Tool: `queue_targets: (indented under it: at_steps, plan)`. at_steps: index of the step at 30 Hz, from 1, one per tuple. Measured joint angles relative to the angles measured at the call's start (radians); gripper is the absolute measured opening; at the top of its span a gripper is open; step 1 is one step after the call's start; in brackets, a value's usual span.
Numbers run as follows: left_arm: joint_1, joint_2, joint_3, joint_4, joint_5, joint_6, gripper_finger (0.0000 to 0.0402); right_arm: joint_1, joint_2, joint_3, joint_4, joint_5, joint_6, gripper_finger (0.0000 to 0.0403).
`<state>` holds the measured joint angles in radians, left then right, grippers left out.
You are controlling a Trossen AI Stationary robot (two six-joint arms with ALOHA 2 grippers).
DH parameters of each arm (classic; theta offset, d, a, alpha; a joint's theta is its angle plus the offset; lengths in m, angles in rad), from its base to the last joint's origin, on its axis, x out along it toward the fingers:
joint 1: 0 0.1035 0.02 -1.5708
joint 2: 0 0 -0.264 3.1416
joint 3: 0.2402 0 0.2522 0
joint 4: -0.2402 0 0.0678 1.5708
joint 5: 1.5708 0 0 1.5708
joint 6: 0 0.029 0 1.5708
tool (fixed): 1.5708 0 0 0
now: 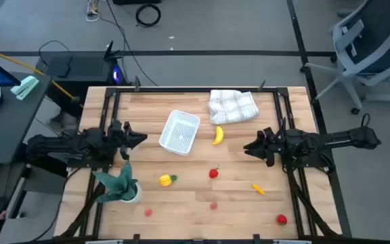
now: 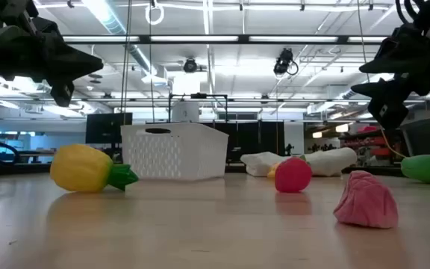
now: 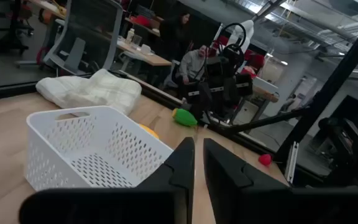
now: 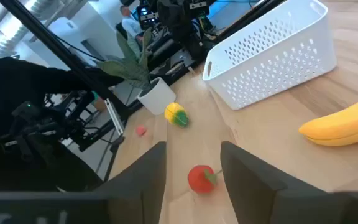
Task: Pick and placing Produce into tupperware
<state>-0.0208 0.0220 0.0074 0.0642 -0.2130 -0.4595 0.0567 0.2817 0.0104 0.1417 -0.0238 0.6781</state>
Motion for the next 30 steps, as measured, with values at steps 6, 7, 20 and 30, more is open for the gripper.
queue_targets:
  at_steps: [6,7,20,30]
  plan:
    - [0.000,0.000,0.000,0.000,0.000,0.000,0.0034,0.000,0.000,0.000,0.000,0.000,0.000,0.0160]
    - [0.000,0.000,0.000,0.000,0.000,0.000,0.0032,0.000,0.000,0.000,0.000,0.000,0.000,0.0160]
    - [0.000,0.000,0.000,0.000,0.000,0.000,0.0039,0.000,0.000,0.000,0.000,0.000,0.000,0.0160]
    - [0.000,0.000,0.000,0.000,0.000,0.000,0.0031,0.000,0.000,0.000,0.000,0.000,0.000,0.0160]
